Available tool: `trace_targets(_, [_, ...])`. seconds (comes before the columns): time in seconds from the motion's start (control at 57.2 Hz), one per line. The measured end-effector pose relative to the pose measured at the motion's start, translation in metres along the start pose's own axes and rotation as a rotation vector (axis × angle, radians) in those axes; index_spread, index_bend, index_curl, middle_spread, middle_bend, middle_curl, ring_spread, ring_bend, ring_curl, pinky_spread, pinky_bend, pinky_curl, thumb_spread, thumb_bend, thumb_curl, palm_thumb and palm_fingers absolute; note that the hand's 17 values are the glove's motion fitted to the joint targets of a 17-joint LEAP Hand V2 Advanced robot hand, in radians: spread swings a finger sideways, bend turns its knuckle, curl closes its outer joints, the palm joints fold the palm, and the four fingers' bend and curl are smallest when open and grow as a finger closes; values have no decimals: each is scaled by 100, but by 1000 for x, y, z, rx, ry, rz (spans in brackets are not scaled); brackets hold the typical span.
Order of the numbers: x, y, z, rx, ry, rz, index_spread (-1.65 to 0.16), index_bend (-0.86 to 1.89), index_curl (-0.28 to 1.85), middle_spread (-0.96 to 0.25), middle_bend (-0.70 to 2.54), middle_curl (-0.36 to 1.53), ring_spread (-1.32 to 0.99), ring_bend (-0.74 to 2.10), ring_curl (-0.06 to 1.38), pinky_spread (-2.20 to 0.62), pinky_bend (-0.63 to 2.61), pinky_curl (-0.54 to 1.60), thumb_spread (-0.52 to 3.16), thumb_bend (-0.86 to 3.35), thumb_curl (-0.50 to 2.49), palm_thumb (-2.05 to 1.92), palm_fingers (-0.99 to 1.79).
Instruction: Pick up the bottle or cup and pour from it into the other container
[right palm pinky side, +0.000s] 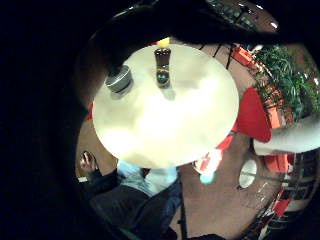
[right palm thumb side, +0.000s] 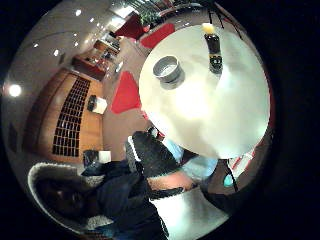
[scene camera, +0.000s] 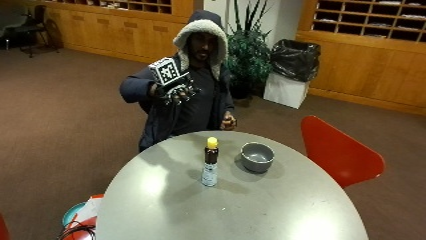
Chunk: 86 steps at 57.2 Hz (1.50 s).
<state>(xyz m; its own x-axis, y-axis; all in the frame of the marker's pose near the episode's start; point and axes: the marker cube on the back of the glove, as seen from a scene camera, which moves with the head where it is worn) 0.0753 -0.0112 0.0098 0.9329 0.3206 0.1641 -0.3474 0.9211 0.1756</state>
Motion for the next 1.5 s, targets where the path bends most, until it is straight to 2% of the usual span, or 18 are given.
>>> trace_targets(0.07, [21, 4, 0, -139, -45, -162, -36, 15, 29, 2, 21, 31, 18, 18, 20, 36, 26, 31, 100, -3, 31, 30, 32])
trace_targets(0.175, [40, -34, 18, 11, -165, -46, -35, 14, 28, 4, 21, 32, 18, 19, 21, 36, 28, 32, 98, -3, 32, 32, 29])
trace_targets(0.297, [59, -48, 42, -92, -309, -181, -33, 14, 28, 6, 20, 32, 19, 18, 20, 37, 34, 34, 97, -2, 34, 35, 24])
trace_targets(0.472, [70, -89, 87, -92, -484, -146, -30, 14, 27, 9, 19, 32, 21, 18, 20, 37, 40, 36, 95, -2, 35, 40, 18])
trace_targets(0.559, [72, -116, 114, 30, -576, -120, -29, 14, 27, 10, 19, 32, 21, 19, 21, 37, 43, 37, 94, -2, 35, 42, 17])
trace_targets(0.647, [72, -122, 139, -96, -669, -77, -27, 13, 26, 11, 19, 32, 21, 20, 21, 37, 46, 37, 93, -2, 36, 45, 16])
trace_targets(0.874, [62, -157, 196, -134, -832, -59, -24, 12, 24, 12, 19, 31, 22, 23, 23, 36, 53, 38, 89, -2, 37, 55, 17])
trace_targets(0.961, [62, -165, 213, -110, -913, -22, -24, 11, 23, 11, 20, 32, 21, 29, 25, 35, 53, 37, 88, -2, 38, 60, 24])
trace_targets(1.188, [54, -187, 239, -82, -971, 38, -26, 11, 22, -1, 25, 35, 10, 58, 34, 31, 45, 35, 81, 0, 42, 83, 70])
trace_targets(1.346, [51, -193, 245, -24, -993, 63, -28, 13, 24, -13, 32, 38, -2, 63, 35, 28, 34, 32, 76, 0, 47, 96, 103])
trace_targets(1.503, [49, -196, 248, 40, -989, 40, -29, 14, 29, -20, 37, 43, -10, 63, 38, 21, 32, 34, 56, -2, 55, 103, 118])
